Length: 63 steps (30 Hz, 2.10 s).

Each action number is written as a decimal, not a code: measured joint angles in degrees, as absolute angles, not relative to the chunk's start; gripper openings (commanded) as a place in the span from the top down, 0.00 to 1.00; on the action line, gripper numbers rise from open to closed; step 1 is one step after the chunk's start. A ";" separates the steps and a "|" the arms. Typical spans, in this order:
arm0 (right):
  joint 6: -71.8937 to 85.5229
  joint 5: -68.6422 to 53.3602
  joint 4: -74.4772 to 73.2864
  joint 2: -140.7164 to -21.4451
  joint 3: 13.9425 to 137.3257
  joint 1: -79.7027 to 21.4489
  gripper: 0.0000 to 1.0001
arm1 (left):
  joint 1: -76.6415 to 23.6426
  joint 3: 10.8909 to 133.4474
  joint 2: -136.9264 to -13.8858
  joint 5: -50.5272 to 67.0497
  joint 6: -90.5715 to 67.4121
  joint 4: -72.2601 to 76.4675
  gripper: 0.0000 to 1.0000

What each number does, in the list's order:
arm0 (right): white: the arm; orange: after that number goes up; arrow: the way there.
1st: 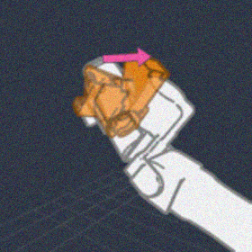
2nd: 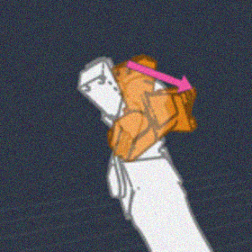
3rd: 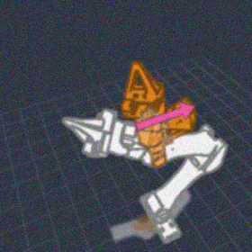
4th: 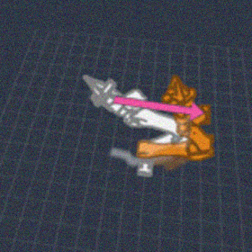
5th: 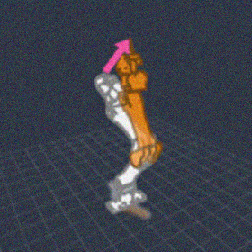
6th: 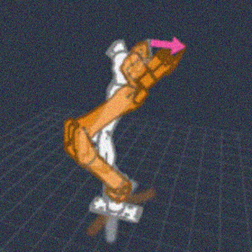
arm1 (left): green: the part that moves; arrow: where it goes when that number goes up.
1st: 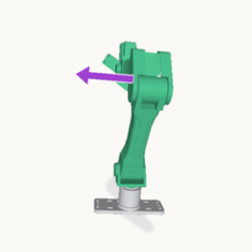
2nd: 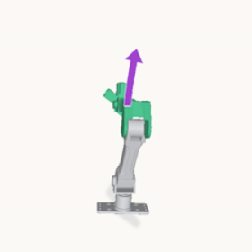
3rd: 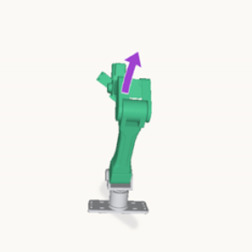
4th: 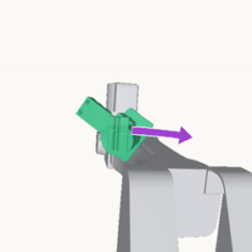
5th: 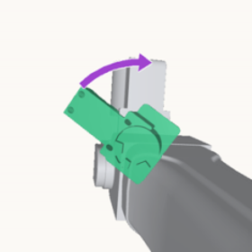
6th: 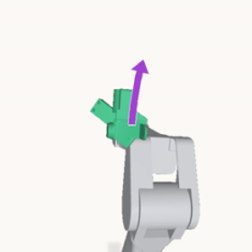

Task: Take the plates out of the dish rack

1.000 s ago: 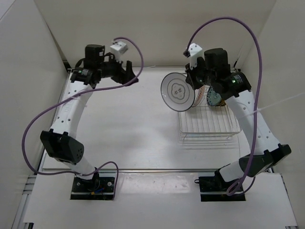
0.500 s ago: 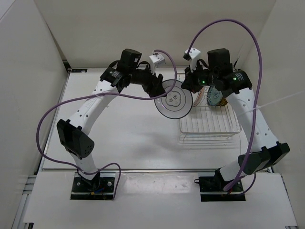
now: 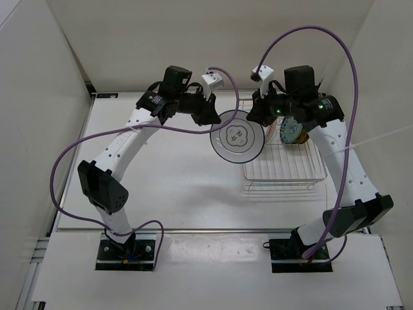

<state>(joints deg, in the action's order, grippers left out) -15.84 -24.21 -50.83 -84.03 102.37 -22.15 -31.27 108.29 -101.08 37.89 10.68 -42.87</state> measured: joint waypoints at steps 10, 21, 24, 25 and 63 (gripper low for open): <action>-12.29 -25.41 -47.70 -83.94 101.32 -18.09 0.30 | -31.24 104.90 -101.14 38.76 1.32 -38.06 0.89; -6.46 -19.81 -43.99 -83.94 100.33 -10.61 0.00 | -11.05 98.48 -101.32 35.75 -9.67 -32.36 0.89; -6.13 -17.47 -43.00 -83.81 98.87 -8.69 0.00 | -4.54 97.60 -103.37 37.89 -11.75 -30.06 0.89; -6.15 -16.71 -42.96 -83.66 98.02 -8.64 0.00 | -3.40 97.06 -104.49 38.76 -12.43 -28.69 0.89; -8.05 1.13 -41.25 -85.58 92.40 -10.92 0.17 | -4.75 103.35 -135.50 50.63 -19.92 -26.02 0.00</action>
<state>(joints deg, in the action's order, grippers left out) -8.05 1.13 -41.25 -85.58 92.40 -10.92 -4.75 103.35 -135.50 50.63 -19.92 -26.02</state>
